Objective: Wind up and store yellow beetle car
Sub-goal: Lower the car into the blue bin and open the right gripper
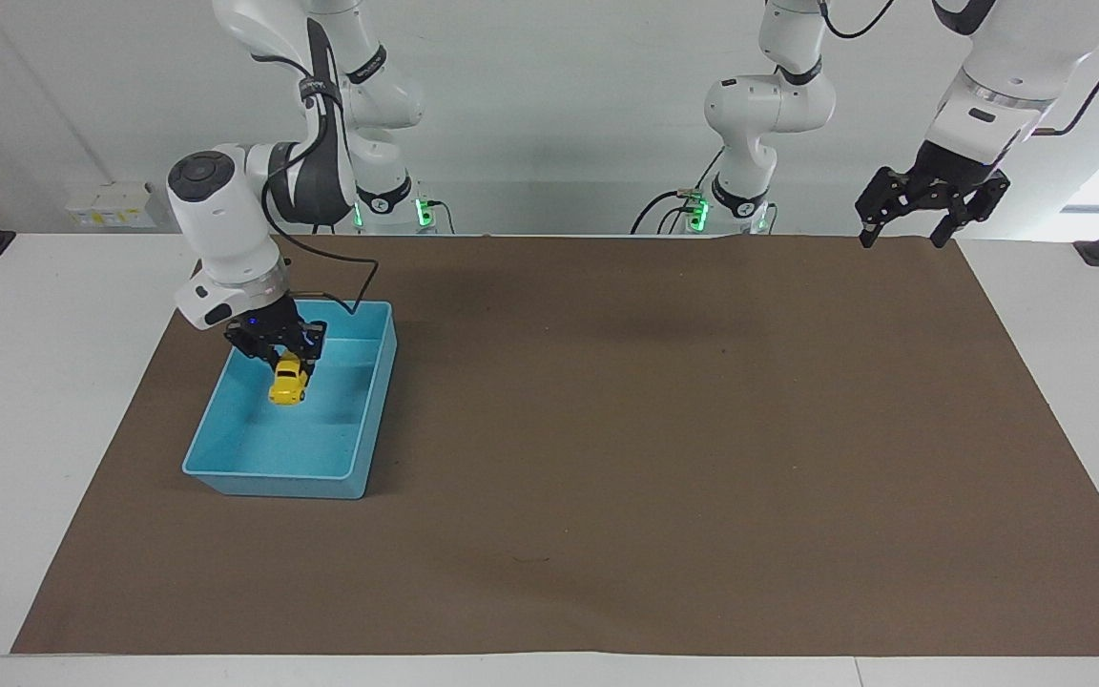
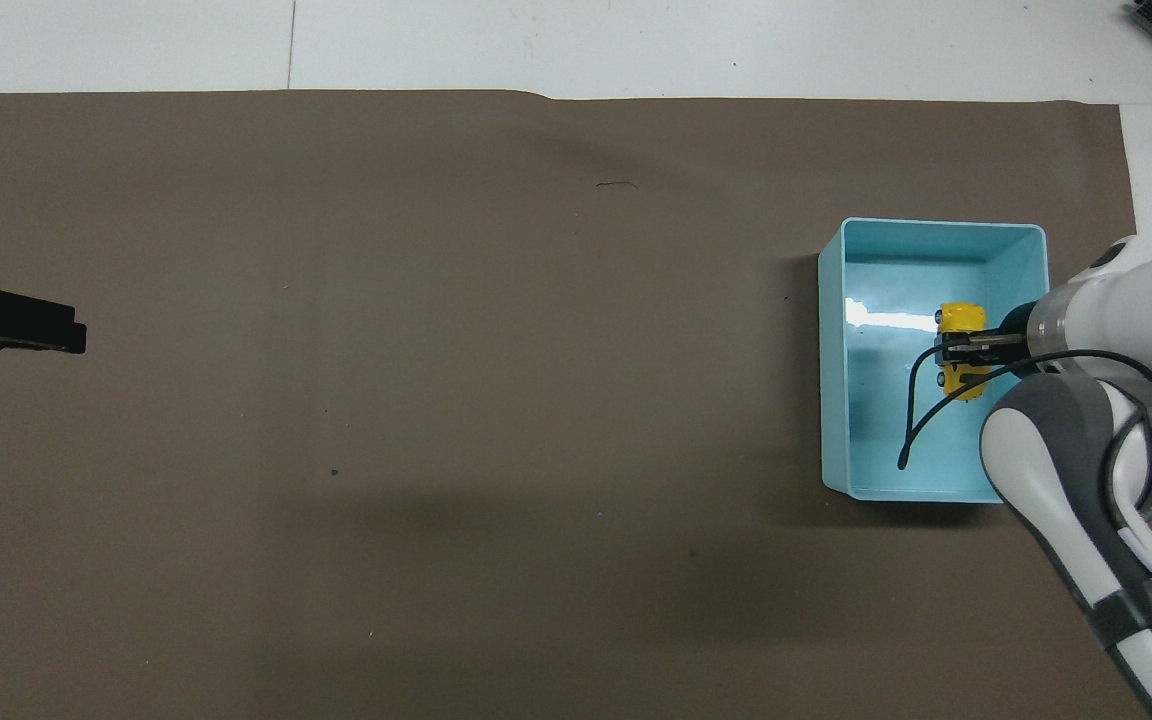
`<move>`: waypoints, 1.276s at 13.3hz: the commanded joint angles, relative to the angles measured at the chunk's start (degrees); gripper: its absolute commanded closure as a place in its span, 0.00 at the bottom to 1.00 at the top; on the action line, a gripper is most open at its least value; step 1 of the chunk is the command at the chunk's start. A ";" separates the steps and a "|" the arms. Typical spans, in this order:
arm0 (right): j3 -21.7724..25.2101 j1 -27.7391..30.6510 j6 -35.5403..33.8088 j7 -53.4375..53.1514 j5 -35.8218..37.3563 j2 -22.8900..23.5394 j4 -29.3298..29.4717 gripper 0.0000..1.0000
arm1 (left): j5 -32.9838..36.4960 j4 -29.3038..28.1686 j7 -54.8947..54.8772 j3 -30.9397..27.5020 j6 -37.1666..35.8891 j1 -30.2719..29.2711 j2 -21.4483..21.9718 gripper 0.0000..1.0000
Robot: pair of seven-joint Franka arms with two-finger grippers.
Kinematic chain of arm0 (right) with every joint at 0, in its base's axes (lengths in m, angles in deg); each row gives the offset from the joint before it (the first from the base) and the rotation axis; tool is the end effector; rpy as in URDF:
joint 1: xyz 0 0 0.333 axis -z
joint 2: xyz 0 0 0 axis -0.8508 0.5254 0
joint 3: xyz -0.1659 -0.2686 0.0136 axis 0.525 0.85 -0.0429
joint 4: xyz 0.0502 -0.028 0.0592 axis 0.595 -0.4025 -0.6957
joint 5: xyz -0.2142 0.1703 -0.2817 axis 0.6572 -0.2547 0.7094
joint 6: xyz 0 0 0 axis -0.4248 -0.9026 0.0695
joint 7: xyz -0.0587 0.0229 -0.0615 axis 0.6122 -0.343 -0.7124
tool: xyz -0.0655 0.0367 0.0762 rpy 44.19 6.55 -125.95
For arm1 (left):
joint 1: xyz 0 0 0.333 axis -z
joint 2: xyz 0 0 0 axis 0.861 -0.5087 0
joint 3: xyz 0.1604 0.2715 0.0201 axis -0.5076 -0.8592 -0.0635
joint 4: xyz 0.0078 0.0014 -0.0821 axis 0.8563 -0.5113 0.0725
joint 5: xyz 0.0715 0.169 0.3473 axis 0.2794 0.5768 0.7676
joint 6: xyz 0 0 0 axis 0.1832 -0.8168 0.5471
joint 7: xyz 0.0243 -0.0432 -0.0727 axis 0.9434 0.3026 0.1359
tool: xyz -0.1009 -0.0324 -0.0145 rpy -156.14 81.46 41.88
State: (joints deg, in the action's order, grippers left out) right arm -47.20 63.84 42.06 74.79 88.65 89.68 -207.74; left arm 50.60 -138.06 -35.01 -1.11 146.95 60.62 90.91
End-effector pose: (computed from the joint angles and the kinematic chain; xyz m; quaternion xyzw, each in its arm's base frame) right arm 0.5524 -0.0247 0.3921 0.9986 -0.0111 0.0491 0.0151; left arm 0.5277 -0.0433 0.6556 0.9994 -0.0201 0.0251 0.0124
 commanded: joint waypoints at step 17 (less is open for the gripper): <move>-0.27 0.96 8.67 5.19 -1.51 3.05 -7.06 0.89 | -0.33 0.16 -0.93 0.37 -1.03 -0.84 0.29 0.00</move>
State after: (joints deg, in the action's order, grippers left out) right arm -47.23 64.54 49.37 77.56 88.64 92.82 -214.19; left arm 50.60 -138.06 -35.01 -1.11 146.91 60.62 90.91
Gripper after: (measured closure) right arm 0.542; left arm 0.000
